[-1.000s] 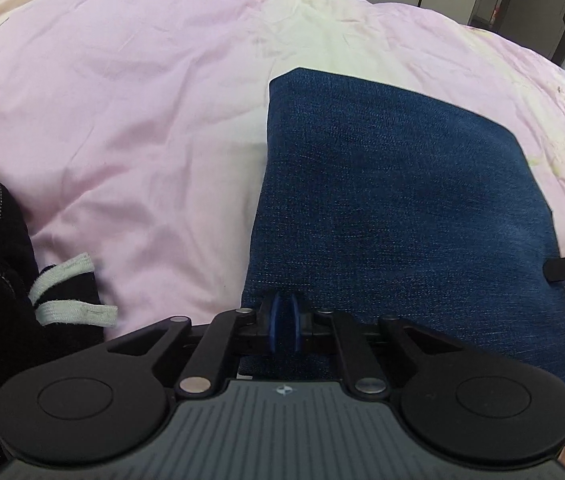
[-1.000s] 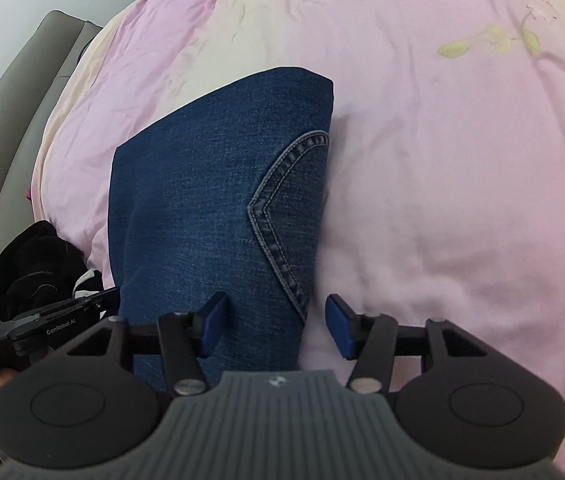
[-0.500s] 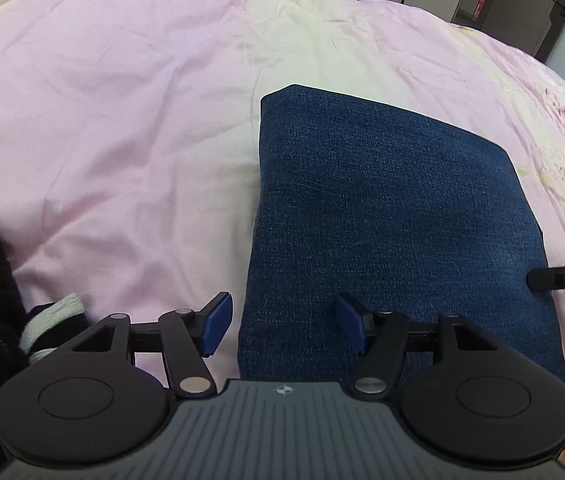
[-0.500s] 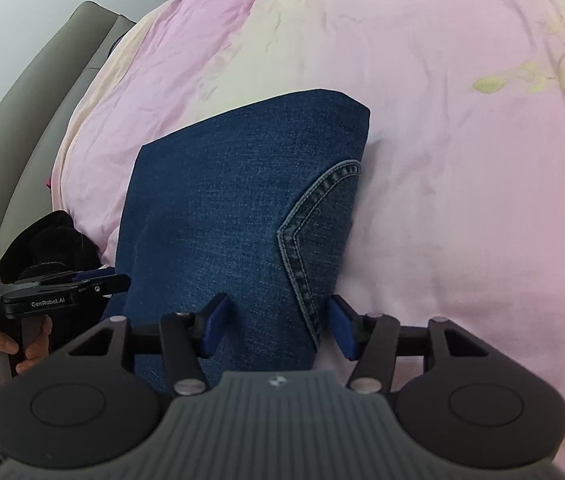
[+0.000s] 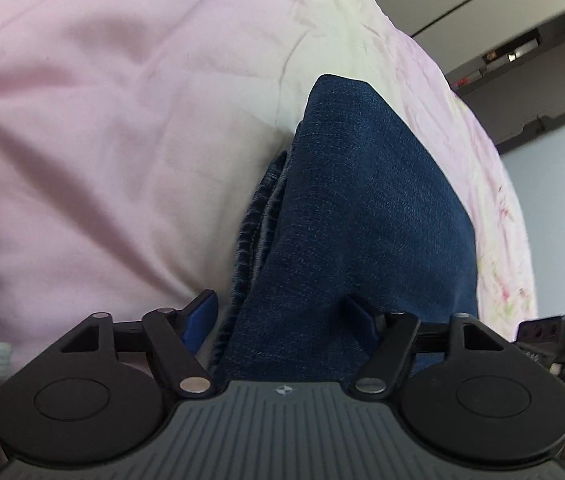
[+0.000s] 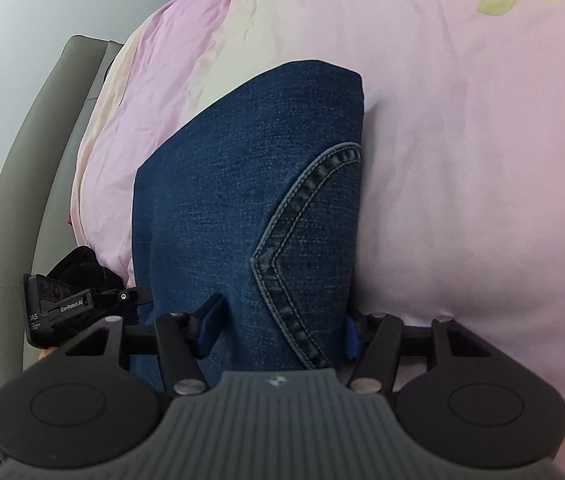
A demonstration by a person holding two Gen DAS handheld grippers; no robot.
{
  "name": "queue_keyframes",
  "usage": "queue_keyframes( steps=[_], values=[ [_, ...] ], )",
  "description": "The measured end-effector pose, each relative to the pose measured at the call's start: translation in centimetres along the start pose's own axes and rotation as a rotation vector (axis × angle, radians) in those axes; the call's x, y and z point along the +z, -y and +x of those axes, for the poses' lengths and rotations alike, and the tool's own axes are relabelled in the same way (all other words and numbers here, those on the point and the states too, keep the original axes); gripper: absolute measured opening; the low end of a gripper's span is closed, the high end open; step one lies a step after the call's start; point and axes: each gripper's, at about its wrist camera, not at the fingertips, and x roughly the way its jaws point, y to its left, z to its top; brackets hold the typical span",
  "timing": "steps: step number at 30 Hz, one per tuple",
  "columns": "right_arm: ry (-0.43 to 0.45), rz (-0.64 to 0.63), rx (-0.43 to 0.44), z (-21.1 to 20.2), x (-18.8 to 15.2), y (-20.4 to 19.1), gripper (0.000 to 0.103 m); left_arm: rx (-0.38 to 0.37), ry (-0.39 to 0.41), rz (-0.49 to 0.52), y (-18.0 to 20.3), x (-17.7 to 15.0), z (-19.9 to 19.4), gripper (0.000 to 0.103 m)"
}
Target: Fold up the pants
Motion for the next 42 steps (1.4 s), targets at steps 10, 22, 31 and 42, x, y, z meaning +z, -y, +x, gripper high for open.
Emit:
queue_keyframes(
  steps=[10,22,31,42],
  values=[
    [-0.039,-0.051,0.031,-1.9,2.3,-2.9,0.025,0.036,0.052,-0.055,2.2,-1.3,-1.4,0.038],
    [-0.075,-0.207,0.047,-8.5,7.2,-4.0,0.021,-0.030,0.129,-0.002,9.2,-3.5,-1.3,0.019],
    [-0.110,-0.158,-0.049,-7.7,9.0,2.2,0.033,-0.007,0.112,0.012,9.8,-4.6,1.8,0.021],
    [-0.106,-0.174,-0.172,-7.5,8.5,2.7,0.043,0.127,0.128,0.131,12.7,-4.6,1.0,0.036]
  ],
)
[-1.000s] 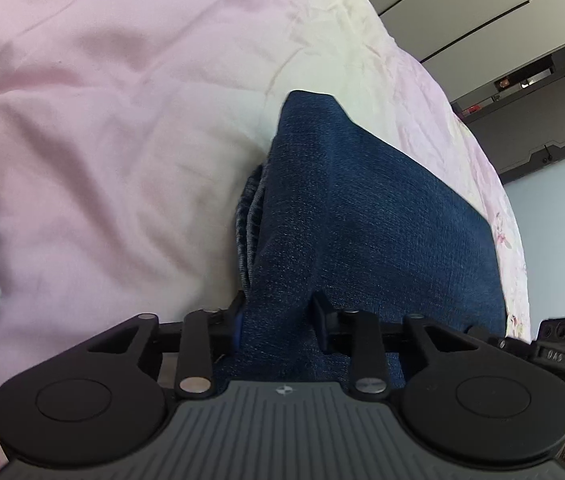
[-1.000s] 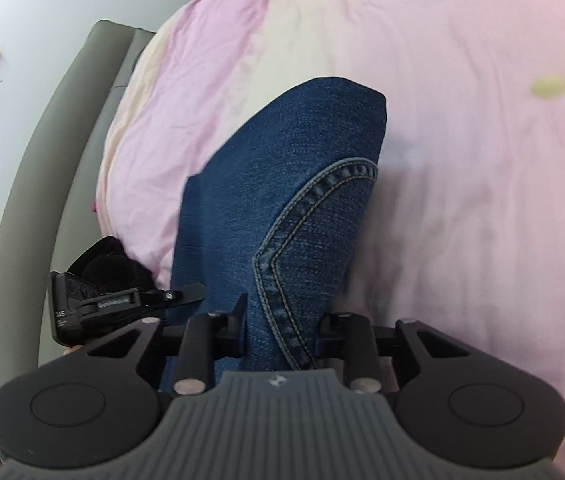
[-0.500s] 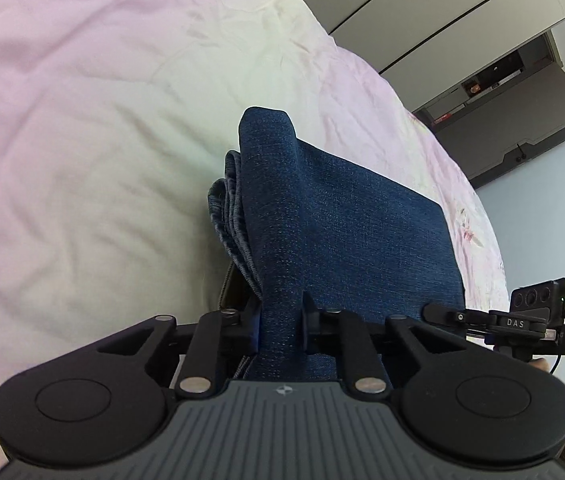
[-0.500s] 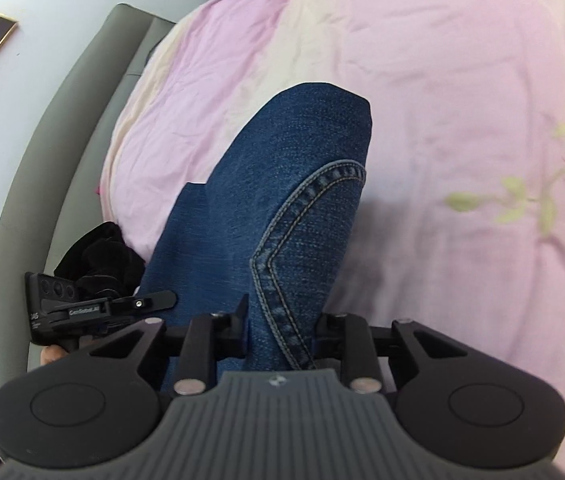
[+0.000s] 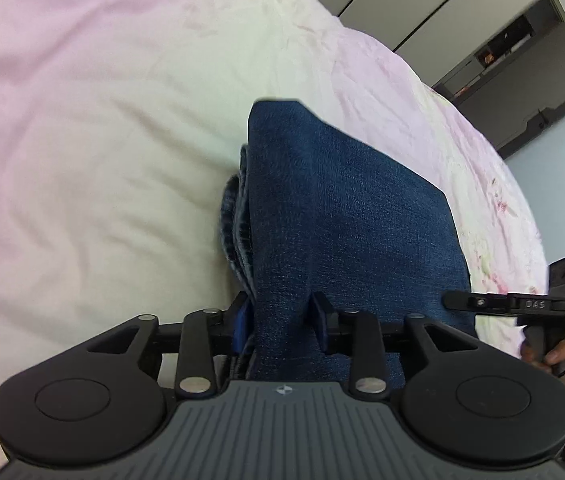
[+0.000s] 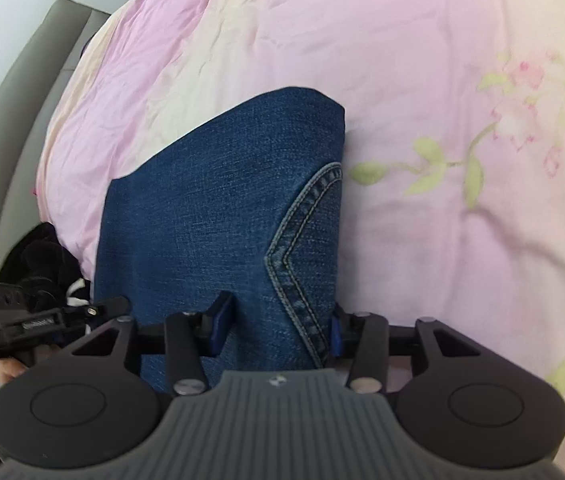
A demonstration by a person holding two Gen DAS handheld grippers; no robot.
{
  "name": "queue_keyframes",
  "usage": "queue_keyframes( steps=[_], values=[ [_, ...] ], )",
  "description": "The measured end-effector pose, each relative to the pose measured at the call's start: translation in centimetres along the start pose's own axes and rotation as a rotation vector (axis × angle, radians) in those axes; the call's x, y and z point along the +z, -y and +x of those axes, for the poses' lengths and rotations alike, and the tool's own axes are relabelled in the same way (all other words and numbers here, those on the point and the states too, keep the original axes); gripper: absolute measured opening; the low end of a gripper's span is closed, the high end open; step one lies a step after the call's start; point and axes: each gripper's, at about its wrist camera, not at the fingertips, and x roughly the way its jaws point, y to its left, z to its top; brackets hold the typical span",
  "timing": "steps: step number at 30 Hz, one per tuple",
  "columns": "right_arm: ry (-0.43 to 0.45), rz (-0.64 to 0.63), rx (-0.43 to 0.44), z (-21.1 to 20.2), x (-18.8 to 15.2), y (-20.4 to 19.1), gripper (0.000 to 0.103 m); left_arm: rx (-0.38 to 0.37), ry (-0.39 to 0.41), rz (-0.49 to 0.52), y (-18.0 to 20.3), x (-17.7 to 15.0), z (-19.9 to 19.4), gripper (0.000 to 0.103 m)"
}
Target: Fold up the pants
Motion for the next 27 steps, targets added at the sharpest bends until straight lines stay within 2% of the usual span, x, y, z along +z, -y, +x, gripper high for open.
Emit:
queue_keyframes(
  steps=[3,5,6,8,11,13,15,16,18,21,25,27],
  values=[
    [0.032,-0.104,-0.107,-2.1,-0.2,-1.5,0.045,0.072,0.081,0.099,1.6,0.7,-2.9,0.036],
    [0.075,-0.159,-0.165,-3.7,-0.3,-2.4,0.041,0.088,0.134,0.142,2.8,1.4,-4.0,0.035],
    [0.111,-0.188,-0.191,-4.8,-0.3,-2.9,0.030,0.090,0.158,0.157,3.4,1.9,-4.2,0.032],
    [0.173,-0.239,-0.221,-5.8,-0.1,-4.4,0.018,0.098,0.209,0.186,4.8,2.6,-3.7,0.029],
    [0.244,-0.303,-0.250,-4.8,0.9,-6.3,0.011,0.151,0.242,0.213,6.7,3.5,-1.0,0.020],
    [0.251,-0.323,-0.264,-3.4,1.5,-6.6,0.009,0.200,0.228,0.178,6.1,3.8,1.2,0.014],
    [0.253,-0.361,-0.344,-1.5,2.0,-6.3,0.007,0.237,0.207,0.157,5.0,3.8,3.0,0.011],
    [0.241,-0.360,-0.351,-1.0,2.0,-5.7,0.007,0.258,0.179,0.157,4.3,3.6,3.9,0.009],
    [0.218,-0.324,-0.346,0.1,2.2,-4.4,0.004,0.261,0.127,0.144,2.8,3.3,5.2,0.006],
    [0.208,-0.306,-0.341,1.0,2.4,-3.5,0.003,0.243,0.125,0.119,2.4,3.4,4.5,0.006],
    [0.195,-0.345,-0.362,0.3,1.6,-4.7,0.005,0.276,0.137,0.239,4.8,1.9,2.0,0.006],
    [0.189,-0.344,-0.350,-0.8,0.2,-5.3,0.014,0.266,0.123,0.309,6.4,0.2,0.6,0.007]
  ],
)
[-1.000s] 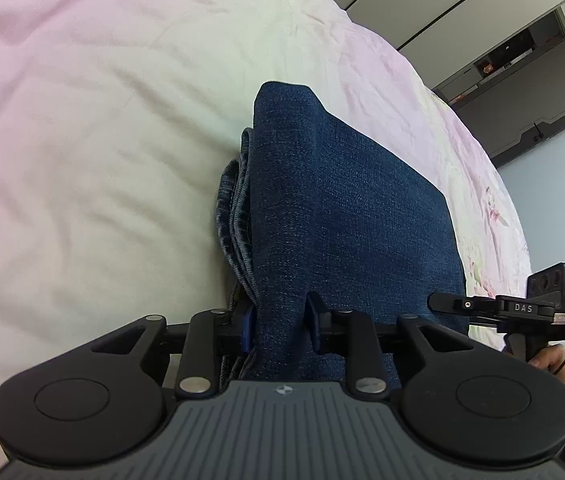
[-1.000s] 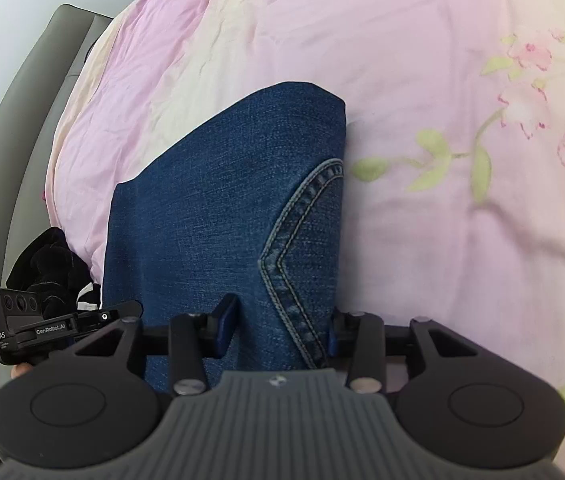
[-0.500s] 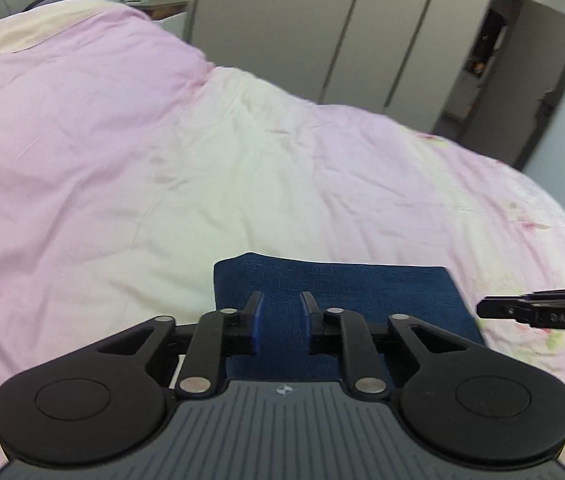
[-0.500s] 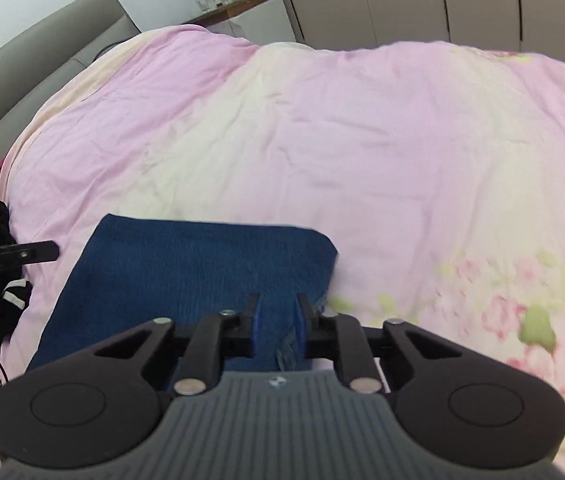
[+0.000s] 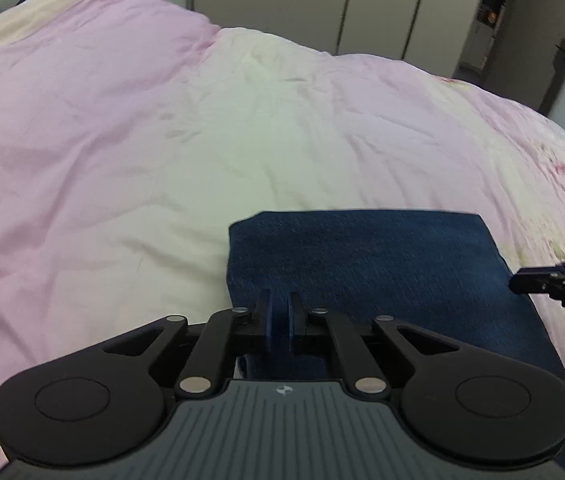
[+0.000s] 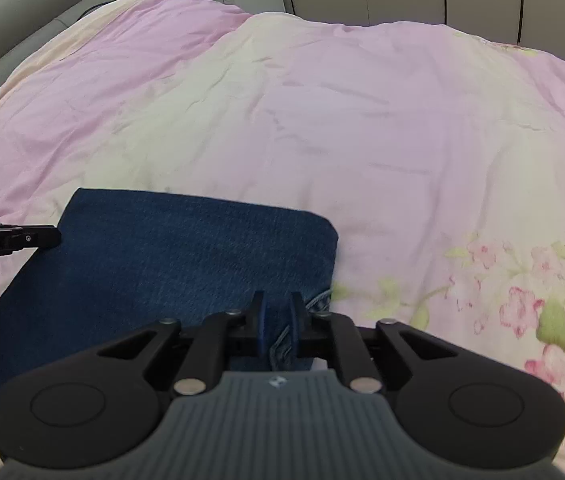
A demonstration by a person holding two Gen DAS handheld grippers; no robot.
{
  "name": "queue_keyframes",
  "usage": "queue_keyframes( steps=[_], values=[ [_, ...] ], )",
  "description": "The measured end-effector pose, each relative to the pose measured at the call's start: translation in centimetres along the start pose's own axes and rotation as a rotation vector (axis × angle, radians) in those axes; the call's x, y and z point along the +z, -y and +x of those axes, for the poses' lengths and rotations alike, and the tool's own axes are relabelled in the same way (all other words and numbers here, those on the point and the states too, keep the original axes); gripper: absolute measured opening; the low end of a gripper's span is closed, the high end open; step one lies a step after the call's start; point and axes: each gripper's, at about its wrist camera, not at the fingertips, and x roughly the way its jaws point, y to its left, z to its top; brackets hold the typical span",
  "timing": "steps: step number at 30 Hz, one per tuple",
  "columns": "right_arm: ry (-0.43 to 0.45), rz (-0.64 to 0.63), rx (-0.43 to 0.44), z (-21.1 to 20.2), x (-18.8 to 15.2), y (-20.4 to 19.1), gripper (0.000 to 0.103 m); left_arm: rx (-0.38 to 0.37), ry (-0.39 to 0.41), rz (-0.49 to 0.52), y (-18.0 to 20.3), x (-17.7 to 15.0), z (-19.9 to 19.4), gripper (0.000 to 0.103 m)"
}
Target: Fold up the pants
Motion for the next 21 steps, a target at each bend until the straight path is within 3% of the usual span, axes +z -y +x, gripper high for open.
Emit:
queue_keyframes(
  steps=[2,6,11,13,17,21],
  values=[
    [-0.003,-0.003,-0.003,-1.4,-1.4,-0.6,0.020,-0.020,-0.030,0.041,1.3,-1.5,-1.5,0.007],
    [-0.015,0.041,0.010,-4.3,-5.3,-1.4,0.020,0.000,-0.056,0.091,3.1,-5.0,-4.1,0.008],
    [0.000,0.087,0.052,-8.2,-10.1,-3.1,0.016,0.027,-0.030,0.050,3.4,-7.8,-6.4,0.008],
    [0.019,0.051,0.024,-9.2,-11.9,-4.3,0.016,0.018,-0.052,-0.005,2.8,-8.4,-5.9,0.008],
    [0.015,0.008,-0.032,-8.5,-14.3,-5.7,0.014,-0.008,-0.074,-0.077,1.2,-9.7,-3.6,0.009],
    [0.000,0.014,-0.055,-7.5,-14.7,-5.8,0.014,0.005,-0.051,-0.100,1.4,-9.2,-5.1,0.009]
  ],
)
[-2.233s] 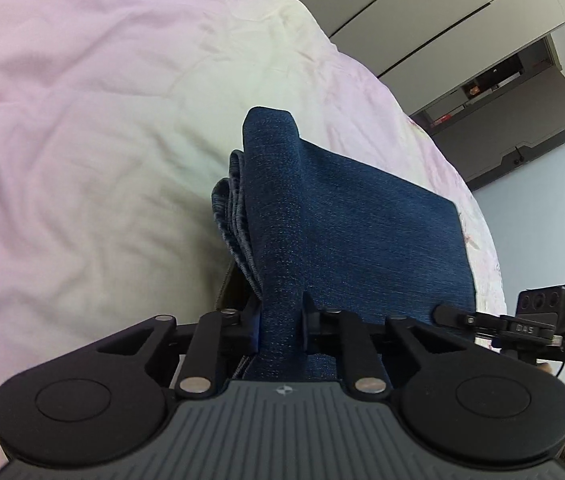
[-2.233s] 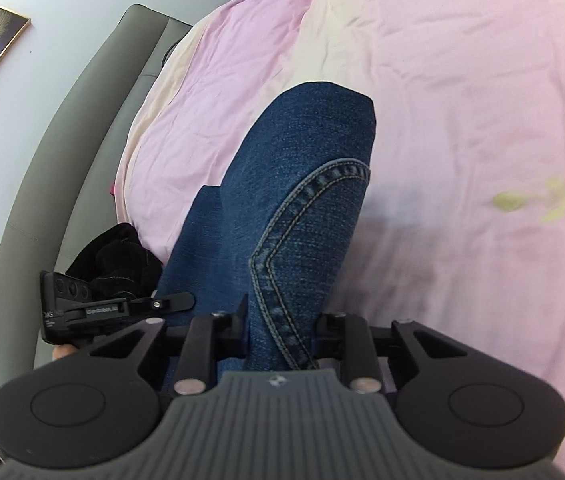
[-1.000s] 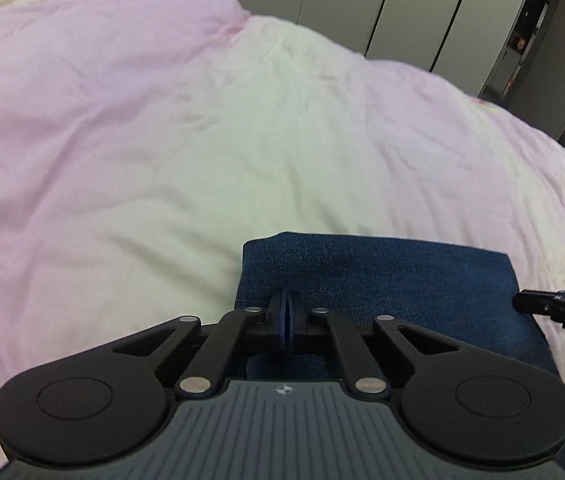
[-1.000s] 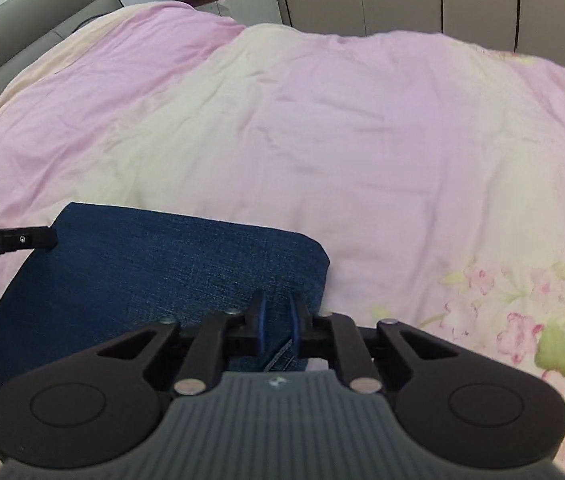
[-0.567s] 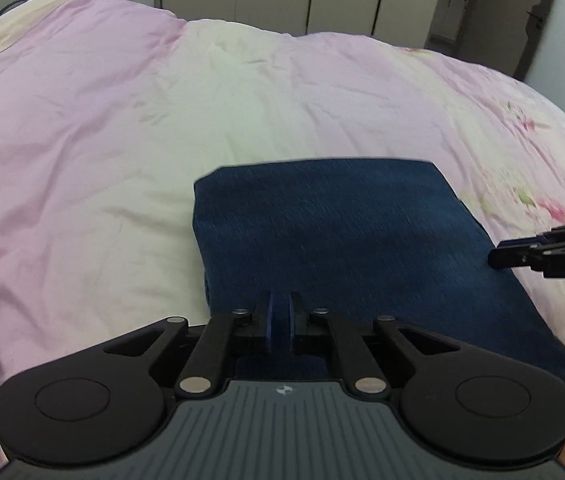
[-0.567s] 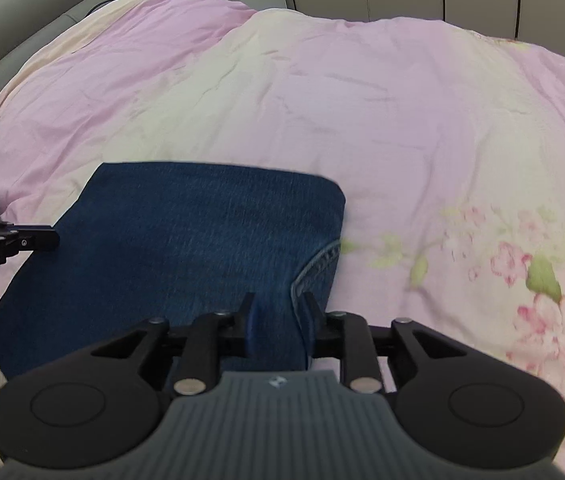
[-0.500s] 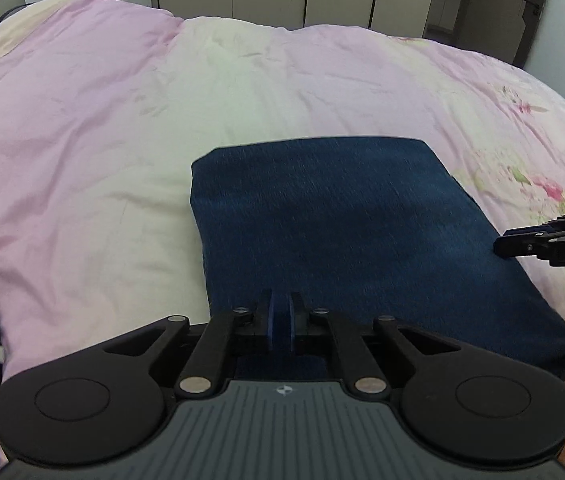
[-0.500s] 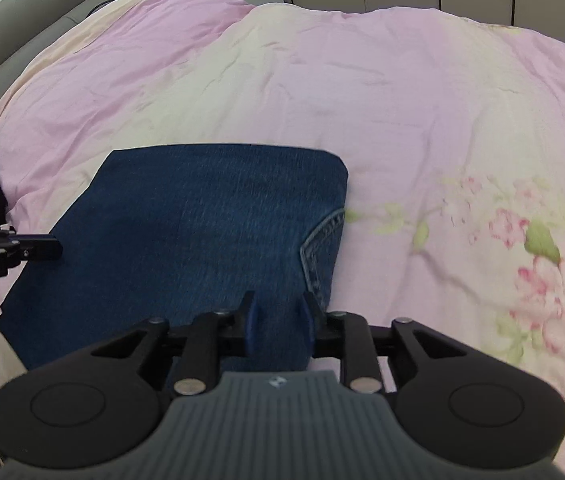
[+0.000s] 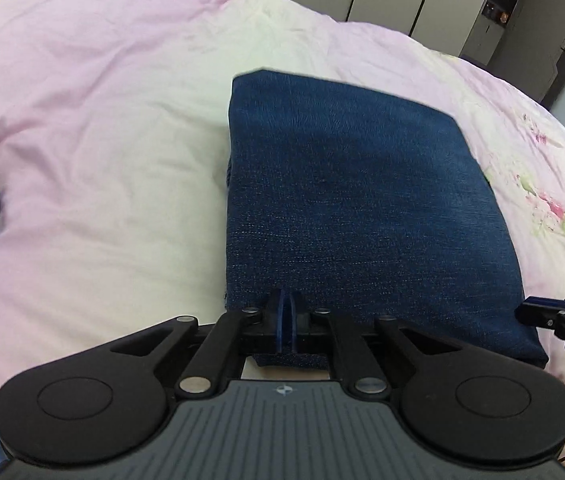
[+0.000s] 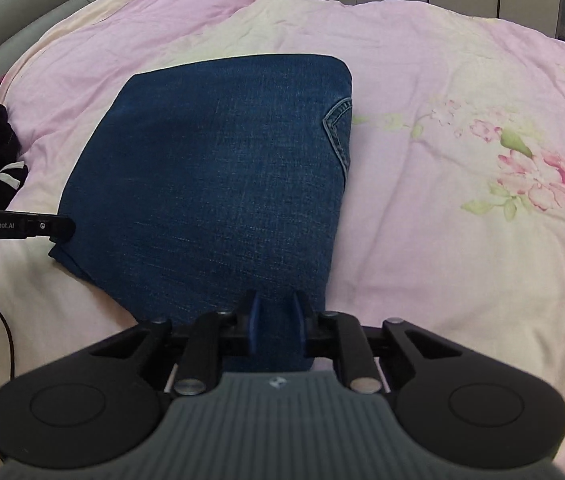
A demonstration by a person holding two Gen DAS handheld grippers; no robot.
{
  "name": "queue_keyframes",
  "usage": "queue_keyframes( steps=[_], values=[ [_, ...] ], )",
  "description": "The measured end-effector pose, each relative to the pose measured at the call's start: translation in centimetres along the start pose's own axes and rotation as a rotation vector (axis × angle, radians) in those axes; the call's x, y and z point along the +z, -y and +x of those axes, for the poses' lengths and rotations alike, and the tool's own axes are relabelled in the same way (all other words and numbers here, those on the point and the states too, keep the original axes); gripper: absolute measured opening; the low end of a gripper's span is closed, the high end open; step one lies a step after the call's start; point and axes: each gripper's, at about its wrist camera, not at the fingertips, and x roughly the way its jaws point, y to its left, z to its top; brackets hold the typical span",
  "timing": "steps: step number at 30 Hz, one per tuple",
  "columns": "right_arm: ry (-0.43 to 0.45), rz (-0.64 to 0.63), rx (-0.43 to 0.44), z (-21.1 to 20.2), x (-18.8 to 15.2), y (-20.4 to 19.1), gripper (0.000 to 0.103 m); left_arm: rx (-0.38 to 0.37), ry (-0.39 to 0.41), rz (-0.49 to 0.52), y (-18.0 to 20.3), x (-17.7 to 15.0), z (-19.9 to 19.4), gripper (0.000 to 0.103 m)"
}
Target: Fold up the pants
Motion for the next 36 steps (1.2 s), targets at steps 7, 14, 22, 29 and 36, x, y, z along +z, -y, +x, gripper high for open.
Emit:
queue_keyframes(
  steps=[7,14,22,29,36],
  values=[
    [0.106,0.026,0.028,-5.7,0.8,-0.7,0.016,0.069,0.152,0.088,5.3,-1.3,-7.3,0.019],
    [0.340,-0.013,0.016,-14.8,0.8,-3.0,0.040,0.080,0.330,0.084,11.1,-3.0,-14.4,0.044],
    [0.485,-0.031,-0.006,-21.6,-1.3,-4.3,0.063,0.200,0.436,0.100,14.2,-4.6,-17.6,0.075],
    [0.473,0.001,-0.047,-22.5,-4.2,-4.7,0.082,0.201,0.451,0.127,15.1,-6.9,-18.5,0.087],
    [0.467,-0.013,-0.103,-21.5,-6.6,-5.3,0.088,0.248,0.416,0.108,14.7,-8.5,-17.5,0.087]
  ],
)
